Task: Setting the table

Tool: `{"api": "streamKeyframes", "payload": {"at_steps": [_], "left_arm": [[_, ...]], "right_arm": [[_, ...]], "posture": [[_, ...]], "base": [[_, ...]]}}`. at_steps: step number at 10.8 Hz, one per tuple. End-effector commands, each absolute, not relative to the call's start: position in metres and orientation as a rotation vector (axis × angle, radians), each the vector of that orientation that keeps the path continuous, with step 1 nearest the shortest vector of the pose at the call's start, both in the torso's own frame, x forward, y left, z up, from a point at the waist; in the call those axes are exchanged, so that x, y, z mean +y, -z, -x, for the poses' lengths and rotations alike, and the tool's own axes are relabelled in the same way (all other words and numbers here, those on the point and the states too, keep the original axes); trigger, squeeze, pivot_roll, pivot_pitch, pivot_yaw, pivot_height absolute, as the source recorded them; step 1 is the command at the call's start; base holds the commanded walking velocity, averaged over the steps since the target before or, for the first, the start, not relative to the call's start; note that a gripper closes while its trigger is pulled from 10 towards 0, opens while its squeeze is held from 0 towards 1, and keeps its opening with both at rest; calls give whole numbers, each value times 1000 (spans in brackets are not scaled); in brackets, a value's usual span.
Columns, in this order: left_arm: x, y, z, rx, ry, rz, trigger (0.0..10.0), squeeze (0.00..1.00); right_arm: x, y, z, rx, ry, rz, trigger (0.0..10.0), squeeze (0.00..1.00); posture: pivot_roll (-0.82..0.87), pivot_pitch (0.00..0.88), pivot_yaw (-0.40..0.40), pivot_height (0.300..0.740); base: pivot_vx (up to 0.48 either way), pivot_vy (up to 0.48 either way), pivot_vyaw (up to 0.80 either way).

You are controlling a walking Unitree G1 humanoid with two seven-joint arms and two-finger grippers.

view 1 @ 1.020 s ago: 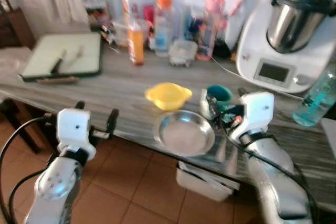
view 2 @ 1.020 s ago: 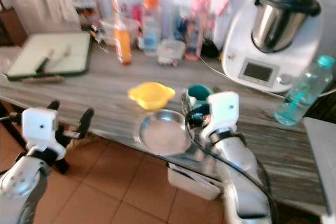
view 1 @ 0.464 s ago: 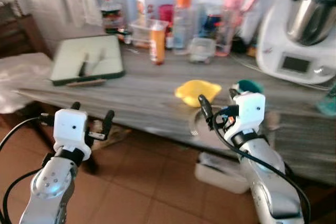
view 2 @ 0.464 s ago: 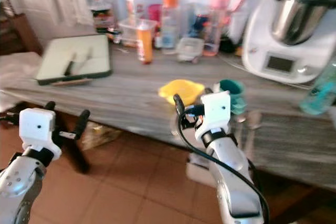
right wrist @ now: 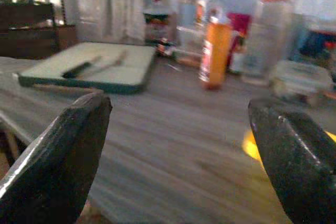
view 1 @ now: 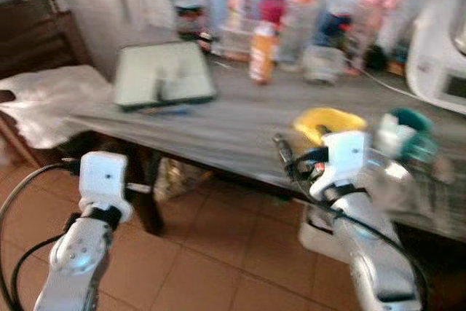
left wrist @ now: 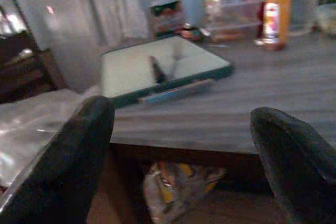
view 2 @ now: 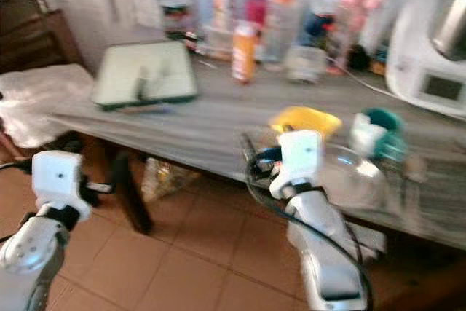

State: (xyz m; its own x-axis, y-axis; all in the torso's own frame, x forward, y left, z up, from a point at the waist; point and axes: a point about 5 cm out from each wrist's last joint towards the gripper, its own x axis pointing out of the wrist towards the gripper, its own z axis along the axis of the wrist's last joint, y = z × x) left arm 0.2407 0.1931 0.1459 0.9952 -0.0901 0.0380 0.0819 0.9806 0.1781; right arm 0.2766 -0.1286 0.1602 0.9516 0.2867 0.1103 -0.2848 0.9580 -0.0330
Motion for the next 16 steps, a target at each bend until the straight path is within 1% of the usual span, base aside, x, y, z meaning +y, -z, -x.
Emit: {"api": "streamKeyframes", "payload": {"at_steps": [1,2,3,4,6,9,10,12,14,16], "left_arm": [[190,-147,-241,-57,85,-180,10000,0],[191,-147,-240,-75,69,-205,10000,0],[197,-142,-240,-72,10,-243,10000,0],[199,-139,-239,-61,-16,-231,10000,0],[191,-132,-236,-50,-3,-233,10000,0],[196,-122,-235,-27,-6,-269,10000,0],[200,-113,-233,3,-15,-287,10000,0],[210,-97,-230,50,-74,-292,10000,0],[227,-78,-223,114,-157,-336,10000,0],[235,-62,-219,153,-206,-361,10000,0]], "right_arm": [[-136,-161,-276,-114,-275,24,10000,0],[-136,-160,-276,-112,-274,27,10000,0],[-138,-160,-275,-115,-263,41,10000,0],[-139,-159,-274,-109,-266,42,10000,0],[-138,-157,-273,-102,-277,49,10000,0],[-137,-154,-274,-91,-289,62,10000,0],[-135,-151,-273,-81,-296,59,10000,0],[-133,-146,-272,-66,-310,64,10000,0],[-131,-139,-269,-39,-341,77,10000,0],[-127,-133,-268,-23,-382,91,10000,0]], "posture": [[138,0,6,740],[137,0,6,740],[132,0,6,740],[131,0,4,740],[131,0,-3,740],[132,0,-1,740],[130,0,2,740],[127,0,2,740],[128,0,0,740],[128,0,-1,740]], "base": [[0,0,0],[0,0,0],[0,0,0],[0,0,0],[0,0,0],[0,0,735],[0,0,800],[0,0,800],[0,0,800],[0,0,800]]}}
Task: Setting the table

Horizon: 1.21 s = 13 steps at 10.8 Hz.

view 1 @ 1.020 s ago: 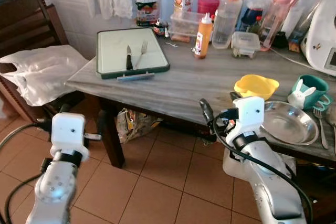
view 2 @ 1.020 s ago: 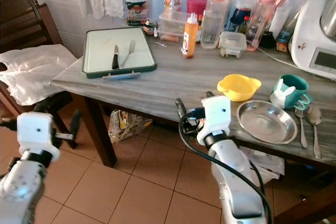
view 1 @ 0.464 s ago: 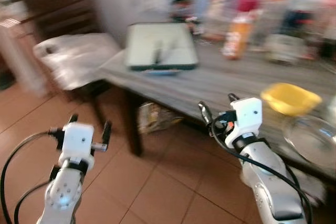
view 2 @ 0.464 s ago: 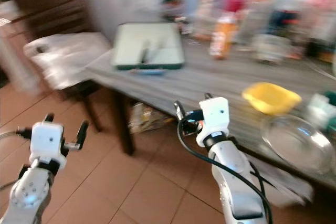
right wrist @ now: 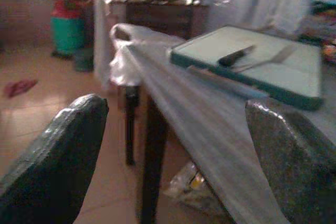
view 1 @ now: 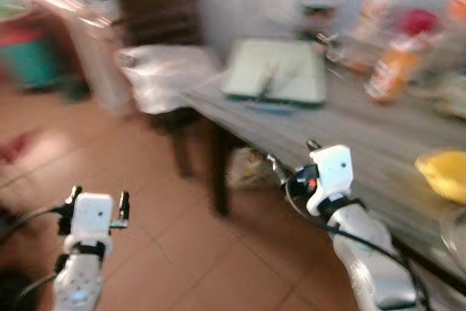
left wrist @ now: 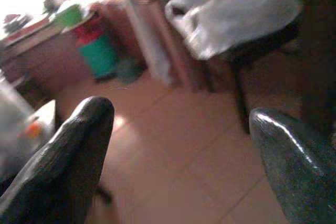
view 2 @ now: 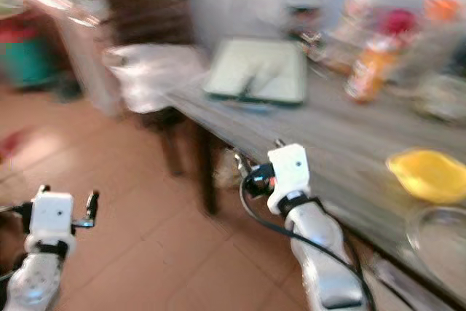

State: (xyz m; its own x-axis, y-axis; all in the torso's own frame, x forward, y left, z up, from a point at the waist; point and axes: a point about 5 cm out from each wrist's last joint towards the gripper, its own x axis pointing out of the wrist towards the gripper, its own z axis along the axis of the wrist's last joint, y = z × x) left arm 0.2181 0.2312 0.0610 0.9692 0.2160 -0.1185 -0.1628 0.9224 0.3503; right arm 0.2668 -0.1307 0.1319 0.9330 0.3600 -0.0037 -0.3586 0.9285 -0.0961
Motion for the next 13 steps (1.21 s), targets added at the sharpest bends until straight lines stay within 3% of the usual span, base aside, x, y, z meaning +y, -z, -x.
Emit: {"api": "streamKeyframes", "payload": {"at_steps": [1,8,11,13], "left_arm": [[235,-60,-218,157,-210,-368,10000,0],[236,-5,-224,344,-207,-293,10000,0],[220,45,-216,650,-90,-115,10000,0],[217,58,-210,767,-64,-83,10000,0]], "right_arm": [[-126,-133,-267,-23,-388,94,10000,0],[-128,-95,-270,95,-438,119,10000,0],[-147,-47,-280,255,-360,148,10000,0],[-165,-16,-280,395,-270,146,10000,0]], "posture": [[130,0,-3,740],[132,0,-21,740],[127,0,-21,740],[116,0,-15,740]], "base": [[0,0,800],[0,0,800],[0,0,729],[0,0,288]]}}
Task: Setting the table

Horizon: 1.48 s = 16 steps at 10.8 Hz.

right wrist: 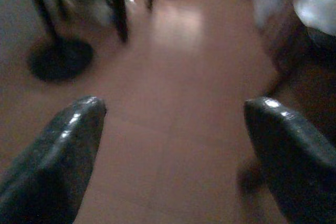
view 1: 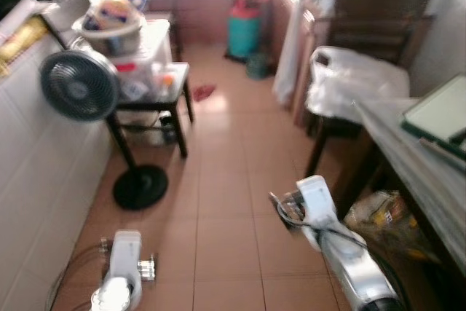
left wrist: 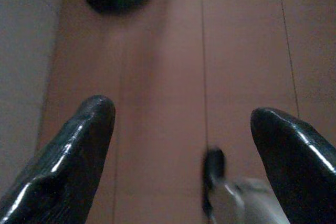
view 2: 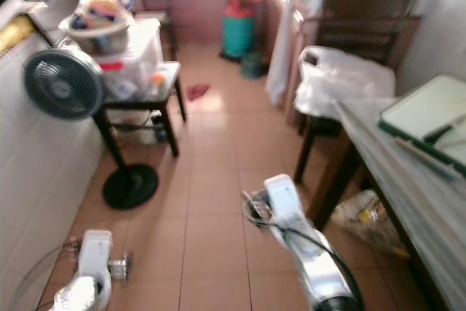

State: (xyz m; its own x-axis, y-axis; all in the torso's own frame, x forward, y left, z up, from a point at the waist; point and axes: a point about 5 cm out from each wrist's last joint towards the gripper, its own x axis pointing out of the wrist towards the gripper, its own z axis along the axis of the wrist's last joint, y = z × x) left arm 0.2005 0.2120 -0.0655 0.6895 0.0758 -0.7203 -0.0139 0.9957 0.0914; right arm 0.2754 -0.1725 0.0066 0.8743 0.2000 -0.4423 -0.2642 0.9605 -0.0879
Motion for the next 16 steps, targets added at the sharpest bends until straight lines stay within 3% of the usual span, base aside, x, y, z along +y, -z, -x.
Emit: {"api": "streamKeyframes", "payload": {"at_steps": [1,4,6,9,16], "left_arm": [[218,63,-206,831,-38,-122,10000,0],[234,71,-190,960,-42,-206,10000,0],[238,75,-182,1000,-42,-237,10000,0],[231,81,-173,1032,-34,-226,10000,0],[234,88,-158,1076,-30,-268,10000,0]], "right_arm": [[-174,1,-276,483,-202,148,10000,0],[-190,34,-255,679,-83,178,10000,0],[-201,58,-225,829,-11,179,10000,0],[-205,61,-220,851,-2,195,10000,0],[-204,63,-217,851,-15,230,10000,0]], "posture": [[101,0,-11,740],[110,0,-8,740],[130,0,-33,740],[115,0,-34,740],[122,0,-24,740]], "base": [[0,0,0],[0,0,0],[0,0,0],[0,202,0],[0,480,0]]}}
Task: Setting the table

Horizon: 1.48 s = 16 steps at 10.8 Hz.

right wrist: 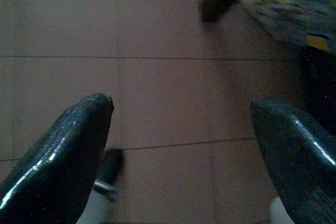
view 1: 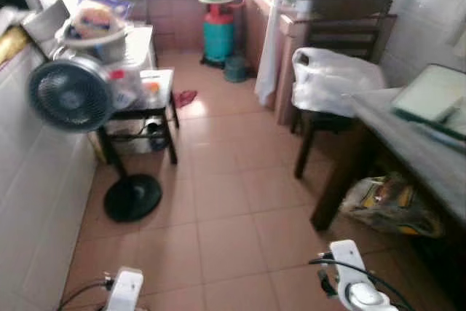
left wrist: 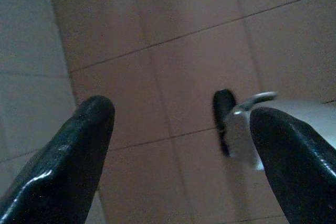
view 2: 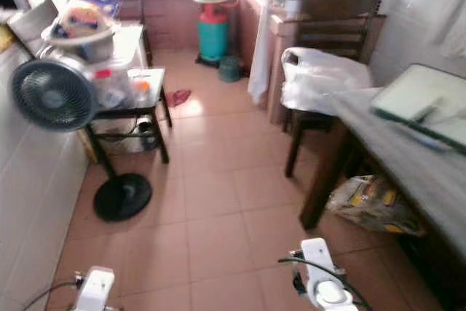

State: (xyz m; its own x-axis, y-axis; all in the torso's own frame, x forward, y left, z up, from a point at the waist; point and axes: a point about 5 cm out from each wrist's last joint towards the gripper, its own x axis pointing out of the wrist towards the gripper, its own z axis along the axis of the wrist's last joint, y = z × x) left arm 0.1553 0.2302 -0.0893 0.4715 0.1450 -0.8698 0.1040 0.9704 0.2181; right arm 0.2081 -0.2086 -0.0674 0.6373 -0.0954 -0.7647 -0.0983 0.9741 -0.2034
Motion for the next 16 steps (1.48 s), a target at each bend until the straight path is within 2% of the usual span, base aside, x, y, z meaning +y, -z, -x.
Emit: {"api": "streamKeyframes", "payload": {"at_steps": [1,4,5,9,11,16], "left_arm": [[234,88,-157,1079,-28,-272,10000,0],[234,88,-157,1084,-1,-314,10000,0],[234,87,-159,1073,16,-375,10000,0],[232,87,-161,1080,33,-419,10000,0],[236,84,-165,1049,-50,-318,10000,0],[233,83,-169,1038,18,-357,10000,0]], "right_arm": [[-205,63,-216,853,-12,231,10000,0],[-206,64,-213,857,-10,240,10000,0],[-206,64,-213,858,-10,241,10000,0],[-208,64,-215,857,36,172,10000,0],[-206,62,-219,849,53,113,10000,0],[-199,64,-217,853,10,153,10000,0]], "posture": [[122,0,-21,740],[124,0,-16,740],[124,0,-16,740],[128,0,-13,740],[127,0,-13,740],[123,0,-9,740]], "base": [[0,480,0],[0,480,0],[0,476,0],[0,0,0],[0,0,0],[0,0,779]]}}
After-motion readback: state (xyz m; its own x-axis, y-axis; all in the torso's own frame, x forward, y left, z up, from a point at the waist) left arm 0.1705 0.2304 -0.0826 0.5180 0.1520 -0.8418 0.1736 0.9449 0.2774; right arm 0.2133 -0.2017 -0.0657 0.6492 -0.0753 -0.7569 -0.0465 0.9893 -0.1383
